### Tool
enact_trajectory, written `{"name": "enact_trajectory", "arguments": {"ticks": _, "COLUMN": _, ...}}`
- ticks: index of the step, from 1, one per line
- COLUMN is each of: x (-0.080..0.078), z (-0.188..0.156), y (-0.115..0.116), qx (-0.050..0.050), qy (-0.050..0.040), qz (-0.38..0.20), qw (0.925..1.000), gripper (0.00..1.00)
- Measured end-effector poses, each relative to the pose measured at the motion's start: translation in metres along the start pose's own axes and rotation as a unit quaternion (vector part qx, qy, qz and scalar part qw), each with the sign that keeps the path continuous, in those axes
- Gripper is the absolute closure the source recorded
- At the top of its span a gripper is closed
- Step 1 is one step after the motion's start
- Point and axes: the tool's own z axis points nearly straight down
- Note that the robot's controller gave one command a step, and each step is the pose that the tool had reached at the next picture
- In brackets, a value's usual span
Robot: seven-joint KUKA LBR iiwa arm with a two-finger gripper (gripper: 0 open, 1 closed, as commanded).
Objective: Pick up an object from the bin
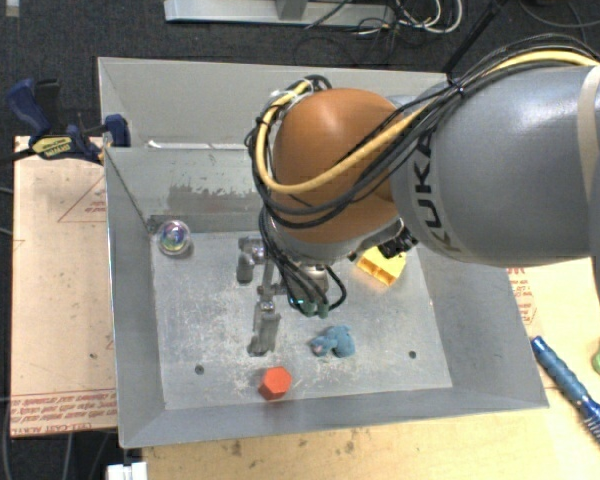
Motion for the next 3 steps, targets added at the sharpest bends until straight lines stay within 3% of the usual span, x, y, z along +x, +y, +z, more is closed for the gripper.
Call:
{"name": "enact_trajectory", "arguments": {"ticks": 1, "x": 0.029, "z": 0.111, "y": -0.047, "qx": 0.001, "qy": 0.0010, "qz": -0.037, "qw": 0.9993, "gripper": 0.00}}
{"name": "enact_trajectory", "arguments": {"ticks": 2, "x": -0.052, "z": 0.120, "y": 0.032, "qx": -0.002, "qy": -0.0071, "qz": -0.105, "qw": 0.9945, "gripper": 0.00}}
{"name": "enact_trajectory", "arguments": {"ticks": 3, "x": -0.050, "z": 0.088, "y": -0.038, "qx": 0.001, "qy": -0.0052, "qz": -0.068, "qw": 0.9977, "gripper": 0.00}}
